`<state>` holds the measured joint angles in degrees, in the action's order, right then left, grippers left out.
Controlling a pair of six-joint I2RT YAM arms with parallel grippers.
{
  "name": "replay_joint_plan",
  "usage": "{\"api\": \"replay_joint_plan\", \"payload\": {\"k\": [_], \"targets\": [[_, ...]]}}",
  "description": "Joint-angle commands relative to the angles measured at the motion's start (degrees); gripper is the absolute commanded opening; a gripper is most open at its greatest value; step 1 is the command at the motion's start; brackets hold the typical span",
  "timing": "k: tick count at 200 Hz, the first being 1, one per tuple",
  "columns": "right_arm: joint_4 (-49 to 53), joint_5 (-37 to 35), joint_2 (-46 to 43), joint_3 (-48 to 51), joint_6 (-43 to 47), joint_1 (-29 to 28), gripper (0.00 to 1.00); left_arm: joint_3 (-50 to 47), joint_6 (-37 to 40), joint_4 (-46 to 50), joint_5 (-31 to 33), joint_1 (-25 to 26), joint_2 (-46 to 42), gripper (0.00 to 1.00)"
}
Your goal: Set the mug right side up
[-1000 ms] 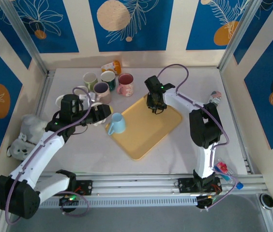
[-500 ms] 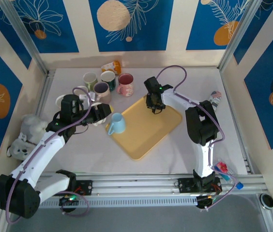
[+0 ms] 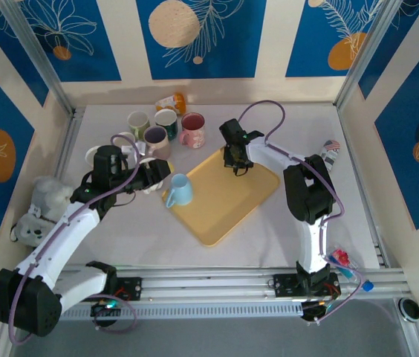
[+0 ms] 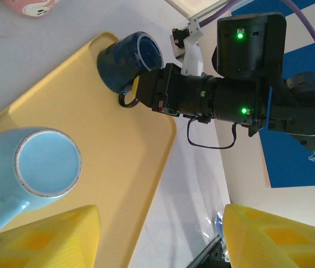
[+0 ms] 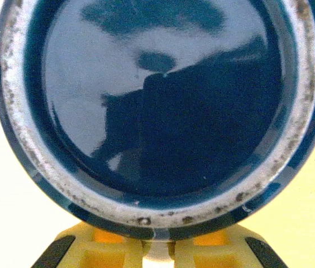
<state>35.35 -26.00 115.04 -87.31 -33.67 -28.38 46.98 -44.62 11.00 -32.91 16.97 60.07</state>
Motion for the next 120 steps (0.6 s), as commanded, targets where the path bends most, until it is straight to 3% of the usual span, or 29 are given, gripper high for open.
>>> {"api": "replay_joint_plan", "payload": {"k": [1,68,120], "targets": [[0.1,-3.3,-1.6,0.9,0.3,0.1,0.00,-0.2,-0.5,0.5,0.6,-0.4,-1.3,0.59],[-1.6,-1.4,-8.0,4.0,0.9,-0.7,0.00,-2.0,-4.4,-0.8,2.4,-0.4,-2.8,0.58],[-3.7,1.1,-19.3,9.1,-0.9,-2.4,0.00,-6.4,-11.8,-10.8,1.2,-0.4,-4.3,0.57]]}}
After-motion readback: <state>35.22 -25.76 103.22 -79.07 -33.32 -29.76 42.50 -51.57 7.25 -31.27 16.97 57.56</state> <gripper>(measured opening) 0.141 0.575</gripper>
